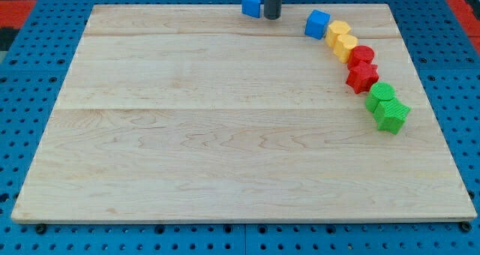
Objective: Move the blue triangle diagonal to the top left of the blue cube
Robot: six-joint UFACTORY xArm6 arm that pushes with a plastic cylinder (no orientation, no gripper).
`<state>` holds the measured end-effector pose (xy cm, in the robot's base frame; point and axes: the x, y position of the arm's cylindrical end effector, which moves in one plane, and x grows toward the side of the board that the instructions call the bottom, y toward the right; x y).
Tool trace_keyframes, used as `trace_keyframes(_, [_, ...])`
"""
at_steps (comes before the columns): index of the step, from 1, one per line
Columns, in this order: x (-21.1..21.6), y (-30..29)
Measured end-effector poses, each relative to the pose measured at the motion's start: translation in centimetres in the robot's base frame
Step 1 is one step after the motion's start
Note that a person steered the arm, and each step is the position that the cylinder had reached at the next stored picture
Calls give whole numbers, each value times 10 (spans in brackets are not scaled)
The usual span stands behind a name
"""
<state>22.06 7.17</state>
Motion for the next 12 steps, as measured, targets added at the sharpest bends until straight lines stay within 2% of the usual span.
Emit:
trace_keyframes(1, [-29,50])
trace_keyframes(2, [-29,41])
trace_keyframes(3, [12,23])
trace_keyframes(4, [40,-53])
trace_keyframes(5, [2,-155])
trace_keyframes(6, [-27,-181])
trace_keyframes(7, [-29,-166])
trace_keyframes(9, [-28,-89])
trace_keyframes(10, [-16,-23])
trace_keyframes(11, [-3,-4])
trace_keyframes(12, [-13,-81])
